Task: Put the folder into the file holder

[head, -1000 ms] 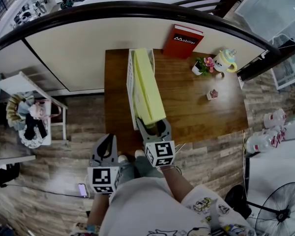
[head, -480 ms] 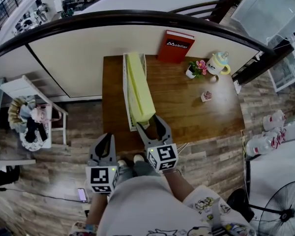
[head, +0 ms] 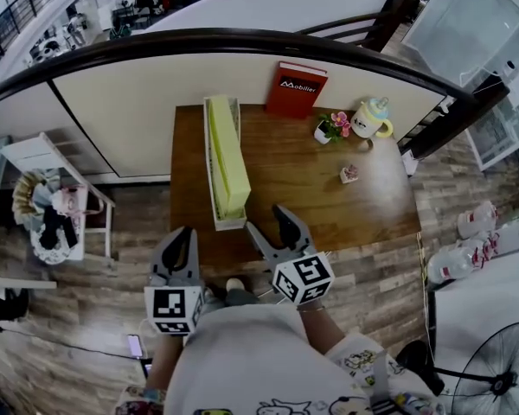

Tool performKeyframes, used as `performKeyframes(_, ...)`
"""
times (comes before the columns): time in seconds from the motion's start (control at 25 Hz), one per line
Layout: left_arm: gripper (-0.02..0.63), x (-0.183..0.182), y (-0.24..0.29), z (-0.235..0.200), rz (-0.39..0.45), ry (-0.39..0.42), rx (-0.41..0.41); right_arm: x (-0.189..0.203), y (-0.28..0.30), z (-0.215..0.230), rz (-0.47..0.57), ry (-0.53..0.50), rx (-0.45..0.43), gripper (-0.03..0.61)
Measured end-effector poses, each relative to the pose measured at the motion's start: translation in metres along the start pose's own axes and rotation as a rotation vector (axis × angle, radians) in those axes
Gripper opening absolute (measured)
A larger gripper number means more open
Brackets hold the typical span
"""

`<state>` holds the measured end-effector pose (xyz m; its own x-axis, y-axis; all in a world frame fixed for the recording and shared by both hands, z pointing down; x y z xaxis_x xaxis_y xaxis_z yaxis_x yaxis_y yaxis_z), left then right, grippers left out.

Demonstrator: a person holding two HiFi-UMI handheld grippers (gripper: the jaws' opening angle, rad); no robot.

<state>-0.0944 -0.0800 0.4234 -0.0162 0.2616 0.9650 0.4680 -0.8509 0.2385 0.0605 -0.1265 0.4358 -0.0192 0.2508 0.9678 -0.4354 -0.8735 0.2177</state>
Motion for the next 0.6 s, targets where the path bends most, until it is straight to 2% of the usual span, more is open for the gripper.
performKeyframes(0.28,0.018,-0.004,0.006,0.026,0.014,0.021,0.007,-0.008,-0.025,0.006,-0.03,0.035,-0.119,0.244)
performKeyframes(0.6,0.018,-0.004,0.009,0.041,0.024,0.005,-0.009,-0.017,-0.038,0.025,0.015,0.001,-0.117,0.085)
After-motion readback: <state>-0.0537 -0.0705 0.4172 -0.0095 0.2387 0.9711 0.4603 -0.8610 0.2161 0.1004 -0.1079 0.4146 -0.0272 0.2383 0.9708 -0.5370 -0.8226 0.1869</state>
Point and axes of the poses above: the fingertips, and each gripper's own axes: y forward along the fingers, z to its right, x out of its underside, the point moved 1 cm from there along -y, backward along the fingers, and after that the axes turned 12 degrees about x, right-handed, at the moved point
